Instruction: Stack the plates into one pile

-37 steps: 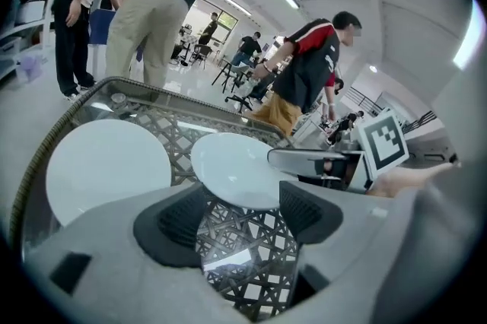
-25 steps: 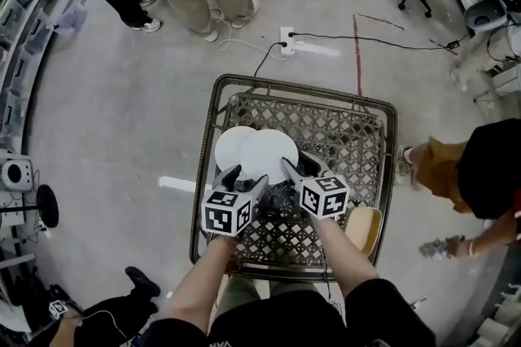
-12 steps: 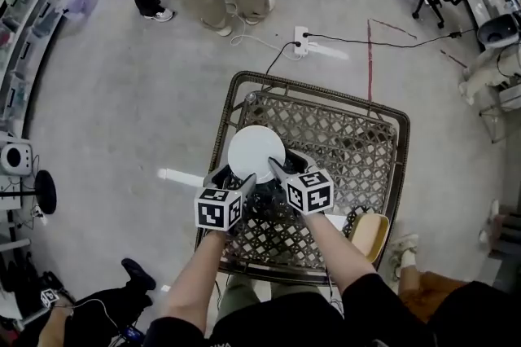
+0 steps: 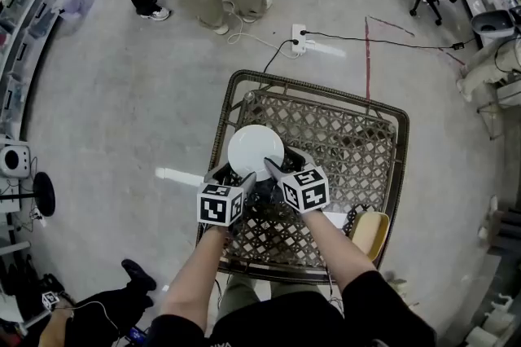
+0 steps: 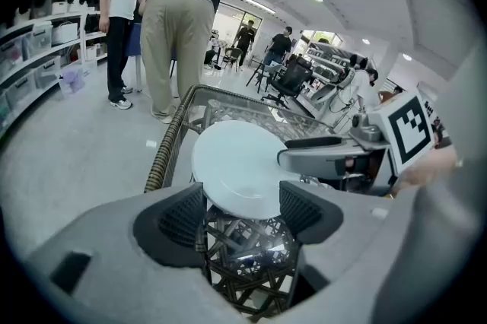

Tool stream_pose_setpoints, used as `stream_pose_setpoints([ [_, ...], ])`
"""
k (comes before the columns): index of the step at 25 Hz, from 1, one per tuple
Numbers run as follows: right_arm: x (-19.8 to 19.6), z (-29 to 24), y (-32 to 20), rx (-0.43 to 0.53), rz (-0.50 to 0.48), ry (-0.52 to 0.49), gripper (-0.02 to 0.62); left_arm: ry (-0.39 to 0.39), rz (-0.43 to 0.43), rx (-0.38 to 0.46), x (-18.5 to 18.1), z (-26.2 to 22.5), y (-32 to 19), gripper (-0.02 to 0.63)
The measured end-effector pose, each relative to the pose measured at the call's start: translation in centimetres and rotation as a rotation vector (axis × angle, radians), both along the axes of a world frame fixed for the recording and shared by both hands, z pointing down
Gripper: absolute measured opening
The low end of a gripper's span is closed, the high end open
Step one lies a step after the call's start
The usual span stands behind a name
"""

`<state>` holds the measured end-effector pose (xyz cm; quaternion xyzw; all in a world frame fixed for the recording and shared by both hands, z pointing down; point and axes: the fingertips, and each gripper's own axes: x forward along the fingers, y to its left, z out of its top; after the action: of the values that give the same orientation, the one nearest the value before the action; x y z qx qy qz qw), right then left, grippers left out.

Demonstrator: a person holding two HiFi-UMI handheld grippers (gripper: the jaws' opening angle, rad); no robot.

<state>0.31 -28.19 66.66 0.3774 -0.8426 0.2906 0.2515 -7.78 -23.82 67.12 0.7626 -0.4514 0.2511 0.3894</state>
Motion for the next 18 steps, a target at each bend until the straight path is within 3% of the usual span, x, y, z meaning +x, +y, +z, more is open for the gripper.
stream_pose_setpoints([
  [8,0.5,-1.2,0.3,0.033,0.014,-0.016,0.241,0.002,-0.015,0.029,-0.4,-1.1,-0.1,0.308],
  [13,1.2,-3.2,1.1,0.077,0.048,-0.037,0.239,0.023,-0.012,0.121,-0.4,-4.2,0.3,0.308],
  [18,2.0,-6.5,3.2,0.147,0.085,-0.062,0.184,0.015,0.006,0.215,-0.7,-7.6,2.0,0.307],
])
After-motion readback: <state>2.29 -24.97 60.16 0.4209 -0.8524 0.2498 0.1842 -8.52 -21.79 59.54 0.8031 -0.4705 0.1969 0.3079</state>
